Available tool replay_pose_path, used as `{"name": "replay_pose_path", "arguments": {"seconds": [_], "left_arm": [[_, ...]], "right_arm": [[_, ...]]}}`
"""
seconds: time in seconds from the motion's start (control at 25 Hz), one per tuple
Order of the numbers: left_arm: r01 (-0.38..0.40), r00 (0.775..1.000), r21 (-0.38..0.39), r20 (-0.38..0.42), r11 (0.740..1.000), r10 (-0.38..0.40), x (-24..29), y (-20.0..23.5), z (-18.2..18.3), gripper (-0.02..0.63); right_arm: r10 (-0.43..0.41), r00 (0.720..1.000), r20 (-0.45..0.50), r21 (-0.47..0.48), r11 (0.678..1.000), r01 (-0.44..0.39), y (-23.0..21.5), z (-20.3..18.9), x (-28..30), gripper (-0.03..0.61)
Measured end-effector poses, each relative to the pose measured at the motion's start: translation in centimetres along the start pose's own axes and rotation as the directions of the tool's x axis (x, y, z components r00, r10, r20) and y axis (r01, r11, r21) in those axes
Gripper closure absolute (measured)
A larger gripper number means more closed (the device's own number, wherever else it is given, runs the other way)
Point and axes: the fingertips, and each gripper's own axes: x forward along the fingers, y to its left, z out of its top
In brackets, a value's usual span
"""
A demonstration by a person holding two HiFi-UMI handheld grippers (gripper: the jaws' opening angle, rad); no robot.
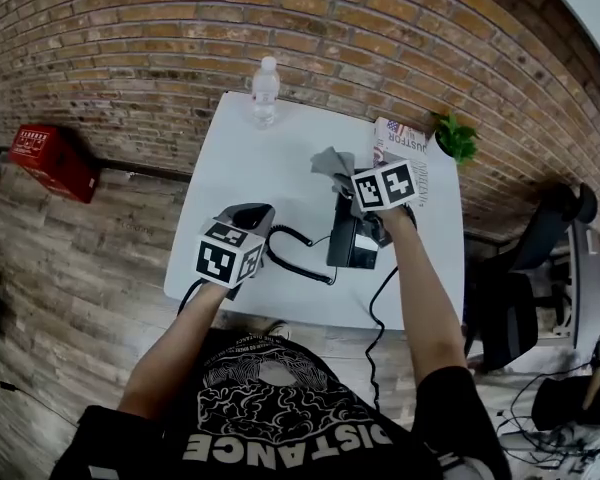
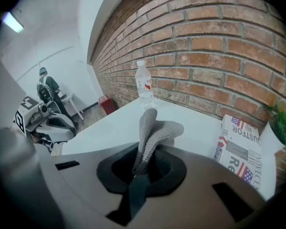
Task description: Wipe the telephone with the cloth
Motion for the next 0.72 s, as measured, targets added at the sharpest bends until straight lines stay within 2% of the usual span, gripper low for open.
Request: {"name": "replay_pose_path", "arguments": {"seconds": [0.2, 0.44, 0.6, 0.72], "left_arm": [[0.007, 1.0, -0.002, -0.003, 1.0, -0.007, -0.3, 0.5, -0.3, 0.609], [0.023, 1.0, -0.003, -0.003, 1.0, -0.023, -0.7, 0.7, -0.3, 0.609], [0.035, 0.999, 0.0, -0.008, 0.999, -0.035, -1.0, 0.9, -0.6, 0.609], [0.052, 0.999, 0.007, -0.014, 0.999, -0.052, -1.1, 0.9, -0.7, 0.609]], "right_arm": [[0.0, 1.0, -0.02, -0.039, 0.999, -0.001, 1.0, -0.1, 0.6, 0.566], [0.011, 0.999, -0.034, -0.032, 0.999, -0.012, 2.4, -1.0, 1.0, 0.566], [-0.012, 0.999, -0.042, -0.045, 0.999, 0.01, 2.9, -1.8, 1.0, 0.566], [-0.026, 0.999, -0.031, -0.021, 0.999, 0.025, 3.1, -2.4, 0.6, 0.566]]}}
